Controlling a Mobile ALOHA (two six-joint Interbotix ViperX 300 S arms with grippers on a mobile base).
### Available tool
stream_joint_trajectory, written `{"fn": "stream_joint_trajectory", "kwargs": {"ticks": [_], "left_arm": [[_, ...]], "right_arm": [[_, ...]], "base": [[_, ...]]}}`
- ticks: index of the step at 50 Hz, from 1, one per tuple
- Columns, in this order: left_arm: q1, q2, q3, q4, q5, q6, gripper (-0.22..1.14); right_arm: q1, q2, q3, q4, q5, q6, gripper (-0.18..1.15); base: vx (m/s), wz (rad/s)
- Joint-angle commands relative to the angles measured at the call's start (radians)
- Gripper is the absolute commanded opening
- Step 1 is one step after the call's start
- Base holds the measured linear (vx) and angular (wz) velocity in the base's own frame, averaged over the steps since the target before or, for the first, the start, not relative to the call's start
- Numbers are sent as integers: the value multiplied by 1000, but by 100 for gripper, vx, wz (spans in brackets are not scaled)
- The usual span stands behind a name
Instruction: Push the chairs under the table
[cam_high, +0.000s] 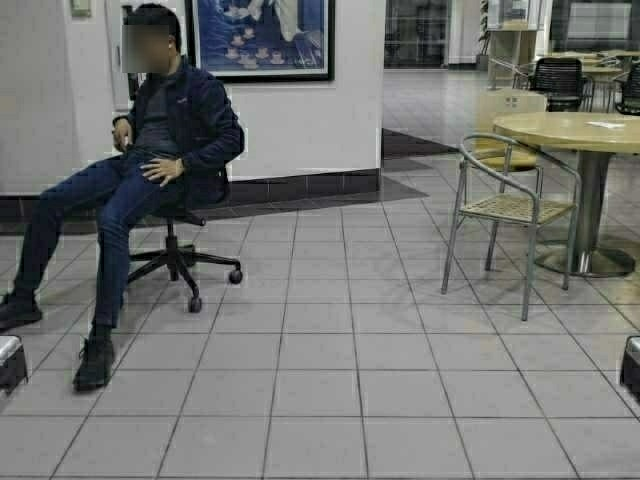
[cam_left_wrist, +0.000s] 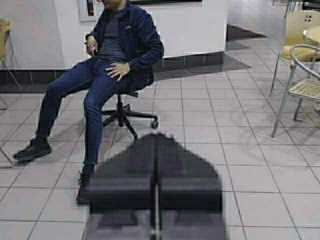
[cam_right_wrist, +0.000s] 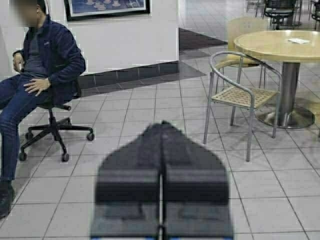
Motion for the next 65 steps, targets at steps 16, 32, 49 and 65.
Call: {"fn": "stream_joint_trajectory", "kwargs": {"ticks": [16, 32, 49, 65], "left_arm": [[14, -37, -57, -2, 97, -21, 3], [14, -40, -52, -2, 123, -49, 3], [15, -32, -46, -2, 121, -43, 3], [15, -5, -23, -2, 112, -37, 3]], "right_arm": [[9, -40, -46, 0, 140, 12, 4], [9, -40, -41, -2, 143, 18, 4], [9, -40, -35, -2, 149, 17, 4], [11, -40, -48, 2, 153, 38, 4]], "base": [[0, 0], [8, 1], [21, 14], [23, 19]]}}
